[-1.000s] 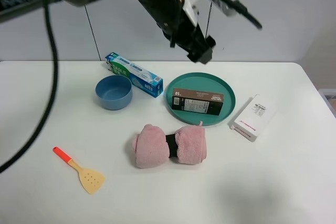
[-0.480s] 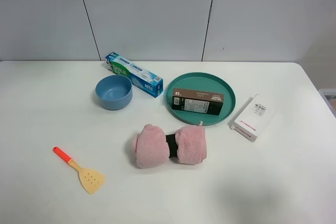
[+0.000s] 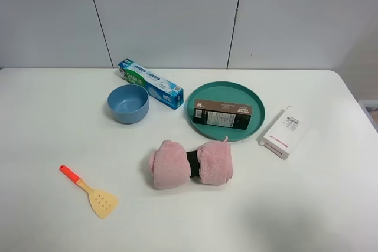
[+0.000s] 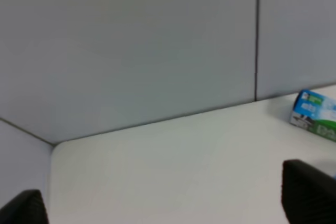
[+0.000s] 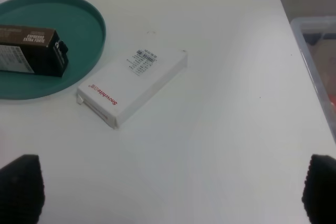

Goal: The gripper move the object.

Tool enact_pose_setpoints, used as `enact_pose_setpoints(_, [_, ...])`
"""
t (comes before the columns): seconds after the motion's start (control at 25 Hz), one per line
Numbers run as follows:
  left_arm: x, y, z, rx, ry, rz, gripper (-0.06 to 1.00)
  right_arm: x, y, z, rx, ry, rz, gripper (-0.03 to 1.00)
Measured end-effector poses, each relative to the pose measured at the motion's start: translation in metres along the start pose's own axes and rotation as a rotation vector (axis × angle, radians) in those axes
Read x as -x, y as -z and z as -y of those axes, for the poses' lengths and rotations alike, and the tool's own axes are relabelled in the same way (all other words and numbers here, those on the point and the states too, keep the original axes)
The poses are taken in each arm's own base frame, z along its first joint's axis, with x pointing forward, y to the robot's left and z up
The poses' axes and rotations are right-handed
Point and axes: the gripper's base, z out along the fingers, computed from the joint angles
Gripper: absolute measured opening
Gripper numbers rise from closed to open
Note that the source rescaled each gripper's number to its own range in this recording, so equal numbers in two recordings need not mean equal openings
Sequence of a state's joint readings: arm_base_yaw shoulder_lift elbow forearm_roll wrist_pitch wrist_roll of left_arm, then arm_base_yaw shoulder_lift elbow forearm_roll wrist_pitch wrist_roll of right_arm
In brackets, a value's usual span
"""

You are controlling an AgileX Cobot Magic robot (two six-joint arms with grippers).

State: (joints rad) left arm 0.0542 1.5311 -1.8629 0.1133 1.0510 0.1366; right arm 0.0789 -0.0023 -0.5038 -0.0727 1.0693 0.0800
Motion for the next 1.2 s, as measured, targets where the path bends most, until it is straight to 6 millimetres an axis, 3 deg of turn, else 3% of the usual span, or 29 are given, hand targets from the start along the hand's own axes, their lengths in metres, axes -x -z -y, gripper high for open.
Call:
enact_pose_setpoints(0.12, [-0.019, 0.03, -0.01, 0.027, 0.03, 0.029, 0.83, 0.0, 0.0, 0.0, 0.0, 0.0, 0.0, 1.0])
enact_pose_setpoints(0.24, [-0.049, 0.056, -0.007, 0.034, 0.035, 0.038, 0.83, 0.0, 0.0, 0.0, 0.0, 0.0, 0.0, 1.0])
enact_pose_setpoints(0.6, [-0.183, 0.142, 0.022, 0.009, 0.113, 0.16, 0.84, 0.0, 0.0, 0.0, 0.0, 0.0, 0.0, 1.0])
enact_pose_setpoints(0.72, [-0.227, 0.165, 0.031, 0.011, 0.185, 0.238, 0.89, 0.0, 0.0, 0.0, 0.0, 0.0, 0.0, 1.0])
enact_pose_setpoints(0.92, [-0.277, 0.179, 0.042, 0.013, 0.244, 0.33, 0.98, 0.0, 0.0, 0.0, 0.0, 0.0, 0.0, 1.0])
enact_pose_setpoints(1.2, [-0.319, 0.171, 0.054, -0.013, 0.269, 0.382, 0.98, 0.0, 0.0, 0.0, 0.0, 0.0, 0.0, 1.0])
